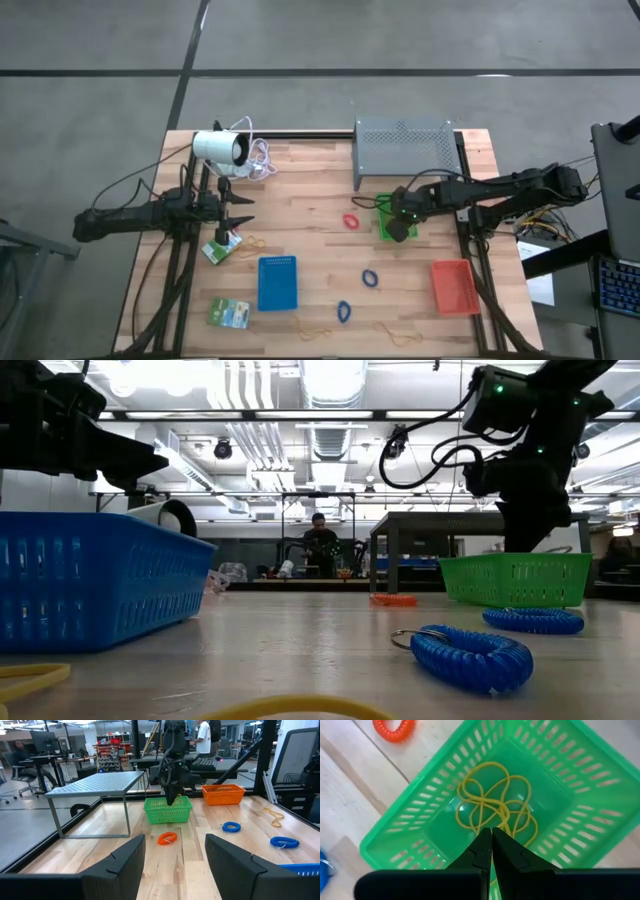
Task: Pick & Place Office Desk Supplies
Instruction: Put the yellow rubber band into the green bin
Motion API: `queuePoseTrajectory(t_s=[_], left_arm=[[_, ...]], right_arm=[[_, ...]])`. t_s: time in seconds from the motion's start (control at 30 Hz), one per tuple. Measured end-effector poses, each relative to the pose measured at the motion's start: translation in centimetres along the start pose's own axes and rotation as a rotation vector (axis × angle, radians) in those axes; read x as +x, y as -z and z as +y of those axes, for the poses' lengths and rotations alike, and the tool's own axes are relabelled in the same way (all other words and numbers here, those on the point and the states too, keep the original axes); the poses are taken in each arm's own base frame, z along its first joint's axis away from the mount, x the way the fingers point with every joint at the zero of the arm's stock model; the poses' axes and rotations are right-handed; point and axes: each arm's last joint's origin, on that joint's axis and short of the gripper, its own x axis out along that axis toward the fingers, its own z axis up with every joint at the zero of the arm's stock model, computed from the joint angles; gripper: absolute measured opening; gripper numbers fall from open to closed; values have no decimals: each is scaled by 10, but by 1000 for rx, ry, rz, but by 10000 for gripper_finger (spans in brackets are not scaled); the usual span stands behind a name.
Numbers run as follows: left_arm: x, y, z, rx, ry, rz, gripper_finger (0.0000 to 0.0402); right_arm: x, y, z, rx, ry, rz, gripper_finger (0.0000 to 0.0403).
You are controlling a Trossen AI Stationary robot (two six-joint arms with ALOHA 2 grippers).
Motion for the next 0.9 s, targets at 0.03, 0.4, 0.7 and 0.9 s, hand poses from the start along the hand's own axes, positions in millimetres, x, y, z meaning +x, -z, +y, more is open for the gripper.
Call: queuePoseTrajectory(t_s=[0.03, 0.4, 0.7, 0.9], left_arm=[[0, 0, 0, 0, 0, 0, 212], [0, 0, 0, 0, 0, 0, 212], [0, 0, 0, 0, 0, 0, 212], [0, 0, 0, 0, 0, 0, 212]], right_arm=[[0, -1, 0, 4, -3, 1, 8], [-4, -5, 3, -4, -23, -22, 42], [-4, -6, 4, -5, -33, -22, 115], [-4, -6, 4, -18, -33, -22, 150]])
